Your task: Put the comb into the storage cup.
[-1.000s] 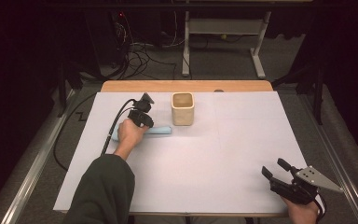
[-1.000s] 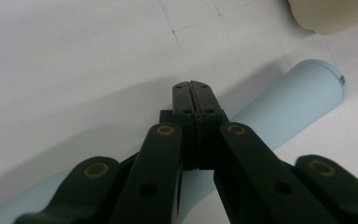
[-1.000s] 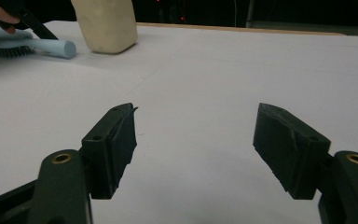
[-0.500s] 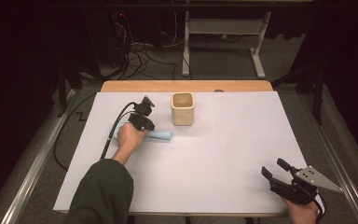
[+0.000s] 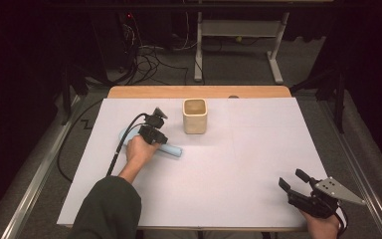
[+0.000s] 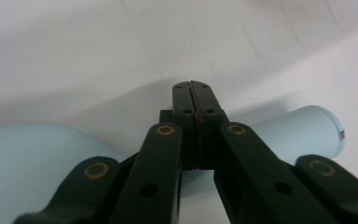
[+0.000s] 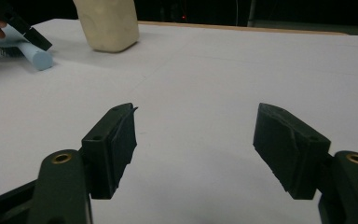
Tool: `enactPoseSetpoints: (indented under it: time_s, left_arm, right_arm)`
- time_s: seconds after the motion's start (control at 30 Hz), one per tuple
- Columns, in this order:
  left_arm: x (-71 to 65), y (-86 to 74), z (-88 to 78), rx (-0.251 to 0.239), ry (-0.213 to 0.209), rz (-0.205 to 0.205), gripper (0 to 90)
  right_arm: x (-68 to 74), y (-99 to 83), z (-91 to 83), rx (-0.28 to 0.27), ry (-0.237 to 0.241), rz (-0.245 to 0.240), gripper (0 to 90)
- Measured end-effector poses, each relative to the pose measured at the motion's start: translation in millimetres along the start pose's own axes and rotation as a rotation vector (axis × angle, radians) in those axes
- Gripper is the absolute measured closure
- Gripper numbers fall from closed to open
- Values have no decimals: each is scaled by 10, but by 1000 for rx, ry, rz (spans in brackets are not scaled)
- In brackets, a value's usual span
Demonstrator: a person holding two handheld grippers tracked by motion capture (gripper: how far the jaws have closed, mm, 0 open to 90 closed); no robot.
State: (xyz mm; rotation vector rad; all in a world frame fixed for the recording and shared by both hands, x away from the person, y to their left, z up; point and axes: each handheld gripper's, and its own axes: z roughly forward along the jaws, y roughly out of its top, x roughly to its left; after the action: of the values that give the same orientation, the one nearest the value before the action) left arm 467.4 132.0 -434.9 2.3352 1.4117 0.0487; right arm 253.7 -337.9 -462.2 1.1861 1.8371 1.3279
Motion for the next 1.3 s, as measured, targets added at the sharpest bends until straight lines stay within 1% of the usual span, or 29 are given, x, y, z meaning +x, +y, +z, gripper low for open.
enactPoseSetpoints:
  time_s: [0.23,0.43,0.57,0.67,0.73,0.87,0.93,1.03,1.3]
  left_arm:
    - [-76,-92,-36,-22,-25,30,894]
    - [-100,-177,-52,-34,-32,40,893]
    - [-117,-223,-69,-32,-29,52,893]
    - [-142,-248,-78,-26,-15,67,893]
    - [-157,-266,-81,-24,-13,74,893]
    - [-166,-298,-91,-24,-18,72,893]
    - [-168,-316,-102,-18,-15,78,893]
    - [-169,-359,-116,-24,-19,78,893]
    - [-190,-455,-144,-37,-14,90,891]
  right_arm:
    - [-5,-1,-5,-1,-1,4,306]
    - [-4,-1,-3,3,0,4,306]
    - [-5,-1,-5,0,-3,2,306]
    - [-3,0,-5,2,-2,2,306]
    - [-4,-1,-4,0,-4,3,306]
    - [-3,0,-3,3,-4,1,306]
    - [-1,0,-3,2,-3,1,306]
    - [-4,0,-2,2,-2,3,306]
    - [2,0,2,5,-4,2,306]
